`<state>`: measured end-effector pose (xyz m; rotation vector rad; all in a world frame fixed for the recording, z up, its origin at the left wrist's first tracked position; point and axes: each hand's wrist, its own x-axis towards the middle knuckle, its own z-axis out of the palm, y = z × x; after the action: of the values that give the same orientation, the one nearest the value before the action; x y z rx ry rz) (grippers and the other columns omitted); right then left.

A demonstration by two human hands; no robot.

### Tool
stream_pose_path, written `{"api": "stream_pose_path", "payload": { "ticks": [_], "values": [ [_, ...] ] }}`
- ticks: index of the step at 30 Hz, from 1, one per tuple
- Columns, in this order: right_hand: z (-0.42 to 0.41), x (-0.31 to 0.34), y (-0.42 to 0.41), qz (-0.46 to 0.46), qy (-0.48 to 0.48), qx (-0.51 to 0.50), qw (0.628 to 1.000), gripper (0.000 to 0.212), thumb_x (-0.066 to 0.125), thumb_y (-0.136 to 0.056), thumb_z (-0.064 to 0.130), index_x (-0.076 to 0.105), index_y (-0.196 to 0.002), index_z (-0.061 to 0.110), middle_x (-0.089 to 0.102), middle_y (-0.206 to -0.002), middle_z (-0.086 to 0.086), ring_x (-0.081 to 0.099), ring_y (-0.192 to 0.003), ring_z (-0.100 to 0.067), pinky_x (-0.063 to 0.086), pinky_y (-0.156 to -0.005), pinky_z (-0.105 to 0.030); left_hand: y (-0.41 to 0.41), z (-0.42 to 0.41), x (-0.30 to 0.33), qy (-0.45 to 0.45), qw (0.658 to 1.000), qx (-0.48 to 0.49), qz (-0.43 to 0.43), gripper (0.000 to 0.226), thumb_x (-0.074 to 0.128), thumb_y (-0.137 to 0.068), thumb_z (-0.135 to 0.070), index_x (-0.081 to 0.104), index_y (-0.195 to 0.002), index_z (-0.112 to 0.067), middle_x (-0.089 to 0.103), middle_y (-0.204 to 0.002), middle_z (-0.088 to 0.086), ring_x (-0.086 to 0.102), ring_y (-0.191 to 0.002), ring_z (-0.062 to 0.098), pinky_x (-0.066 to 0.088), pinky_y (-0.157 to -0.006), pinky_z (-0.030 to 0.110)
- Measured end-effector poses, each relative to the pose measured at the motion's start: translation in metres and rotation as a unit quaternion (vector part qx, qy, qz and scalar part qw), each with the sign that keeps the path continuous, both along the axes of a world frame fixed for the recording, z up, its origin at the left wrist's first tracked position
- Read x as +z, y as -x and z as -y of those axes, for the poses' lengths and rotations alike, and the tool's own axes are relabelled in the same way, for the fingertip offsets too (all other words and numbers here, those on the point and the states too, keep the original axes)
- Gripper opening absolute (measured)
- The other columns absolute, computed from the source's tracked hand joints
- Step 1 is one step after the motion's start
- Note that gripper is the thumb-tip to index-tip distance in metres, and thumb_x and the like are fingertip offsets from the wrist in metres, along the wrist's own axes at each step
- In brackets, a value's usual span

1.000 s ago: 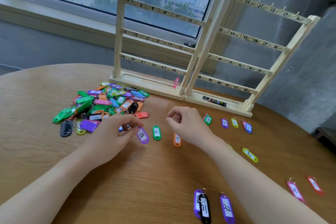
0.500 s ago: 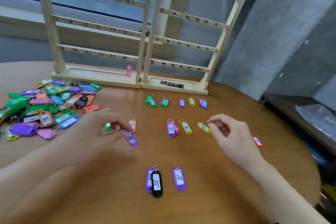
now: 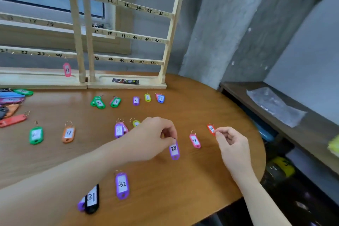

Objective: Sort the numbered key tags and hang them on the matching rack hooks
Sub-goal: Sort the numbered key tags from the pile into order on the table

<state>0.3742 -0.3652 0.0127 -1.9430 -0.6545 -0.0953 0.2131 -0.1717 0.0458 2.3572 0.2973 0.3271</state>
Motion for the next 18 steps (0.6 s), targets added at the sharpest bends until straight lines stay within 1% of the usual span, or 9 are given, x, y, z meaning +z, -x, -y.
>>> {"api": "stream_pose_path", "payload": {
  "ticks": [2,5,7,9,11,13,16,18],
  "values": [
    [-0.001,-0.003,-0.001,0.006,0.005,0.007,1.0,0.019,0.062,-0.098,0.01,0.07,-0.088,0.024,0.069,-0.08,0.014,0.065,-0.079,-0.003,0.051,-0.067,-0.011,-0.015,0.002,-0.001,0.012,1.0,-0.007,-0.003,0.013,0.07,-0.09,-0.023,0.069,-0.079,-0.029,0.063,-0.077,-0.011,0.051,-0.066,-0.003,0.039,-0.06,0.01],
    [0.0,-0.003,-0.003,0.008,0.001,0.01,1.0,0.02,0.061,-0.097,0.01,0.07,-0.086,0.024,0.067,-0.078,0.011,0.064,-0.074,-0.009,0.051,-0.062,-0.017,-0.038,0.005,-0.001,0.026,1.0,-0.01,-0.009,0.011,0.07,-0.091,-0.024,0.071,-0.082,-0.029,0.067,-0.081,-0.008,0.052,-0.066,-0.002,0.043,-0.063,0.012],
    [0.001,-0.004,-0.005,0.009,-0.003,0.003,1.0,0.02,0.061,-0.097,0.011,0.069,-0.085,0.024,0.066,-0.076,0.009,0.062,-0.072,-0.011,0.05,-0.059,-0.018,-0.053,0.006,-0.001,0.029,0.999,-0.01,-0.01,0.012,0.07,-0.091,-0.025,0.071,-0.081,-0.031,0.067,-0.082,-0.009,0.054,-0.069,-0.001,0.046,-0.068,0.018],
    [0.002,-0.005,-0.006,0.008,-0.018,-0.013,1.0,0.02,0.06,-0.097,0.01,0.069,-0.085,0.024,0.066,-0.075,0.009,0.062,-0.072,-0.011,0.049,-0.059,-0.017,-0.068,0.009,0.0,0.035,0.999,-0.009,-0.005,0.01,0.071,-0.091,-0.025,0.072,-0.082,-0.03,0.067,-0.082,-0.008,0.055,-0.069,0.001,0.046,-0.066,0.016],
    [0.003,-0.006,-0.008,0.0,-0.031,-0.03,0.999,0.02,0.06,-0.098,0.011,0.069,-0.085,0.024,0.066,-0.077,0.011,0.063,-0.075,-0.01,0.051,-0.061,-0.018,-0.085,0.013,0.001,0.027,1.0,-0.015,-0.002,0.01,0.07,-0.091,-0.023,0.071,-0.083,-0.028,0.067,-0.081,-0.007,0.054,-0.067,0.001,0.044,-0.061,0.013],
    [0.004,-0.007,-0.009,-0.013,-0.038,-0.033,0.999,0.019,0.06,-0.098,0.012,0.069,-0.086,0.023,0.067,-0.079,0.012,0.064,-0.078,-0.009,0.052,-0.064,-0.017,-0.101,0.017,0.0,0.009,1.0,-0.019,-0.008,0.011,0.069,-0.091,-0.02,0.071,-0.083,-0.027,0.067,-0.079,-0.008,0.055,-0.064,-0.001,0.043,-0.06,0.013],
    [0.004,-0.008,-0.012,-0.03,-0.036,-0.028,0.999,0.018,0.06,-0.098,0.013,0.068,-0.087,0.024,0.067,-0.081,0.013,0.064,-0.079,-0.007,0.052,-0.065,-0.015,-0.121,0.021,-0.004,-0.019,1.0,-0.013,-0.017,0.01,0.068,-0.091,-0.019,0.072,-0.084,-0.026,0.066,-0.076,-0.011,0.056,-0.064,0.0,0.046,-0.063,0.017],
    [0.004,-0.008,-0.013,-0.042,-0.036,-0.027,0.998,0.018,0.06,-0.099,0.014,0.068,-0.086,0.025,0.067,-0.08,0.014,0.064,-0.08,-0.008,0.053,-0.065,-0.016,-0.131,0.026,-0.008,-0.032,0.999,-0.011,-0.024,0.008,0.068,-0.09,-0.02,0.073,-0.086,-0.024,0.064,-0.074,-0.012,0.057,-0.066,0.002,0.046,-0.064,0.02]
  ]
}}
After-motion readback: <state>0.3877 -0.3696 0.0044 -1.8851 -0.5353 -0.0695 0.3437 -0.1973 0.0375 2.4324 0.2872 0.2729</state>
